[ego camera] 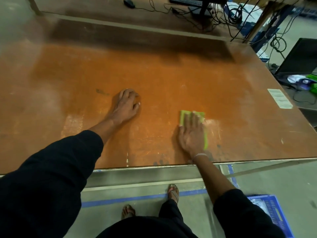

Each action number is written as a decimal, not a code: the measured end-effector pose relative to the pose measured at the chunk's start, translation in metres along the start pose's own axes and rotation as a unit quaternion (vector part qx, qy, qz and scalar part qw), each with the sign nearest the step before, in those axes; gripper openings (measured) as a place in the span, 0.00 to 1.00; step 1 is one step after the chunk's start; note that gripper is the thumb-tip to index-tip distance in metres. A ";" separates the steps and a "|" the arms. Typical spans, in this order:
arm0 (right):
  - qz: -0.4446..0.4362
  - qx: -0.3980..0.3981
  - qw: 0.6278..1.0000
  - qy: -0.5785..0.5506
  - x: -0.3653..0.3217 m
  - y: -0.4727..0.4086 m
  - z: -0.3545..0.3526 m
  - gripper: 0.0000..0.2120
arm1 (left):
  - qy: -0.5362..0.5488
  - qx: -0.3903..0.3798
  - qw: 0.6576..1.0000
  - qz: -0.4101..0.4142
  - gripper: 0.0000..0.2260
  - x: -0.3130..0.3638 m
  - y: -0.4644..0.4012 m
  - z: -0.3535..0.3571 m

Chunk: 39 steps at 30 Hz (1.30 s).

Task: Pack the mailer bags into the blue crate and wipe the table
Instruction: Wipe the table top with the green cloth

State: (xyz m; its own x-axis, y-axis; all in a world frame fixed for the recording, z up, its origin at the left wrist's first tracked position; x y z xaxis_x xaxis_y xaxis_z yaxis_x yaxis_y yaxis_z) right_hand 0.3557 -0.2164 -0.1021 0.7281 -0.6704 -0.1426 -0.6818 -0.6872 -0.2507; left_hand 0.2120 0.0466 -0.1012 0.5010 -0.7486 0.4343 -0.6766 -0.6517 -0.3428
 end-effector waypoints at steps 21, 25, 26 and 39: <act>-0.135 -0.030 0.990 -0.018 -0.048 -0.071 0.030 0.29 | -0.074 -0.004 0.997 -0.030 0.24 -0.021 -0.001 -0.003; 0.075 -0.011 0.997 0.033 0.016 -0.121 0.036 0.30 | -0.079 -0.009 0.996 -0.035 0.28 -0.023 -0.002 0.000; 0.076 -0.013 0.996 0.035 0.004 -0.126 0.040 0.30 | -0.080 -0.006 0.996 -0.035 0.28 -0.023 -0.002 0.000; 0.003 -0.036 0.999 0.034 -0.016 -0.212 0.068 0.30 | -0.086 0.007 0.996 -0.027 0.26 -0.022 -0.004 0.002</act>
State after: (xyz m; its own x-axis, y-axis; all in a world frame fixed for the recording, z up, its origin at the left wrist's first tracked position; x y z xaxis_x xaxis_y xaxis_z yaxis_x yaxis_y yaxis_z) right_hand 0.4933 -0.0408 -0.1121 0.7194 -0.6903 -0.0773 -0.6910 -0.6999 -0.1804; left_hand 0.2051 0.0653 -0.1113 0.6220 -0.7218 0.3035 -0.6395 -0.6919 -0.3351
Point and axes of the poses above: each hand's wrist, its own y-axis away from the middle knuckle, its own z-axis out of the palm, x = y × z, the point moved 10 cm from there along -y, towards the middle knuckle, and after that the axes turned 12 degrees about x, right-handed, at the moved point
